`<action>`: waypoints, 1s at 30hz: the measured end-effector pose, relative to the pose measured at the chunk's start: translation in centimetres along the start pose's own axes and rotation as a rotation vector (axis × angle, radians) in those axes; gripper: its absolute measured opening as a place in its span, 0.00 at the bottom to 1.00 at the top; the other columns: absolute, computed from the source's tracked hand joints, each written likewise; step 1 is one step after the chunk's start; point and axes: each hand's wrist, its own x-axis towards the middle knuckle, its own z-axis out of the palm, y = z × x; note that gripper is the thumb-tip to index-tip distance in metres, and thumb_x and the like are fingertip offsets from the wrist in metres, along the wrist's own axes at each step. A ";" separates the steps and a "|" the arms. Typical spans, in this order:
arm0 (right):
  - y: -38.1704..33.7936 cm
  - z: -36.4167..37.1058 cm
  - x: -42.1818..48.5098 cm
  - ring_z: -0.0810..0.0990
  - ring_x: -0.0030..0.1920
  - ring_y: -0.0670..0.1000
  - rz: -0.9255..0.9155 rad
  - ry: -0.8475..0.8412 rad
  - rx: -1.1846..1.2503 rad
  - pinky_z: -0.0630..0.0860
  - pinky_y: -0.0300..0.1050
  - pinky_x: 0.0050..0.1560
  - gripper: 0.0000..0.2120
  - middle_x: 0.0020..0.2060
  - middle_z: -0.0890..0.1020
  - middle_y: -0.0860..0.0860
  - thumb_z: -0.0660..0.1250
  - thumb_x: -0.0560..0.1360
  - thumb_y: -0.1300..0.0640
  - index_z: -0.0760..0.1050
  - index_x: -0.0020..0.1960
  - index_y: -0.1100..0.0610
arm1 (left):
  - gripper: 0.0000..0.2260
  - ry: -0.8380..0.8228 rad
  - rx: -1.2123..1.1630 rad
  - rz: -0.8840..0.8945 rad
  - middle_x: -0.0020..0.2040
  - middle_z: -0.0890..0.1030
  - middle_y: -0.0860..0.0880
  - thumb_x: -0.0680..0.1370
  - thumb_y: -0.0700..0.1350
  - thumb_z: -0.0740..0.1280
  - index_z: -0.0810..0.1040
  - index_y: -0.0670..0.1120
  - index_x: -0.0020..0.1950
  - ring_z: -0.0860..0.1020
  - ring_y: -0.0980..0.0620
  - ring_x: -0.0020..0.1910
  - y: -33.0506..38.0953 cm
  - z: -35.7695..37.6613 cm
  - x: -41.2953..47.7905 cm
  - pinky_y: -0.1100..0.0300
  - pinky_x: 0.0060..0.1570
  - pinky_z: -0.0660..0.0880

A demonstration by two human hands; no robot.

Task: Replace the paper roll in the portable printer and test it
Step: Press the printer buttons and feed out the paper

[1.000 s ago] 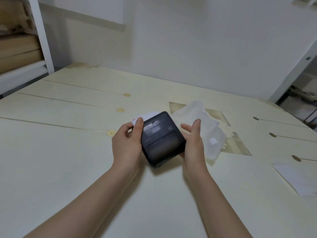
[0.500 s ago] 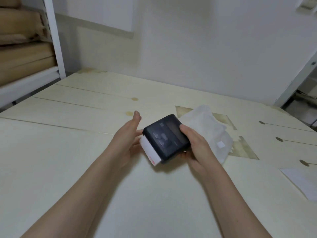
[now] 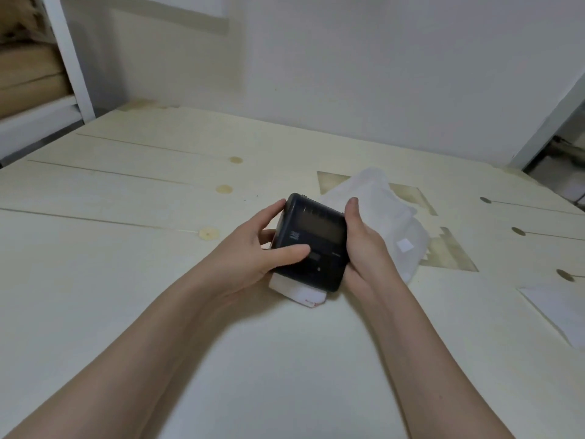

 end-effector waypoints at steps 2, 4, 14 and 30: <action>0.1 -0.3 0.0 0.85 0.52 0.59 0.008 -0.031 0.055 0.79 0.61 0.59 0.24 0.50 0.86 0.60 0.60 0.79 0.41 0.78 0.54 0.62 | 0.39 0.025 -0.021 0.007 0.61 0.82 0.45 0.68 0.40 0.78 0.66 0.61 0.74 0.84 0.48 0.54 -0.4 -0.2 0.2 0.51 0.56 0.79; 0.1 -0.7 0.0 0.85 0.53 0.58 0.016 -0.068 0.132 0.79 0.60 0.59 0.22 0.52 0.86 0.60 0.61 0.80 0.43 0.78 0.57 0.62 | 0.36 0.068 -0.186 -0.005 0.58 0.84 0.42 0.71 0.36 0.75 0.66 0.58 0.74 0.84 0.44 0.53 -0.7 -0.2 0.4 0.52 0.51 0.80; 1.6 -0.2 0.0 0.81 0.62 0.59 -0.046 -0.279 0.202 0.76 0.62 0.62 0.19 0.63 0.81 0.59 0.56 0.83 0.47 0.71 0.69 0.55 | 0.30 0.126 -0.404 0.058 0.57 0.85 0.44 0.75 0.31 0.68 0.69 0.53 0.73 0.84 0.42 0.53 -0.8 0.4 0.7 0.52 0.44 0.81; 2.3 -0.4 0.7 0.79 0.64 0.55 -0.042 -0.307 0.076 0.69 0.58 0.70 0.30 0.64 0.81 0.53 0.44 0.80 0.35 0.66 0.75 0.47 | 0.26 0.190 -0.464 -0.006 0.60 0.83 0.44 0.75 0.33 0.68 0.73 0.51 0.70 0.84 0.43 0.54 -1.3 0.0 1.2 0.50 0.48 0.82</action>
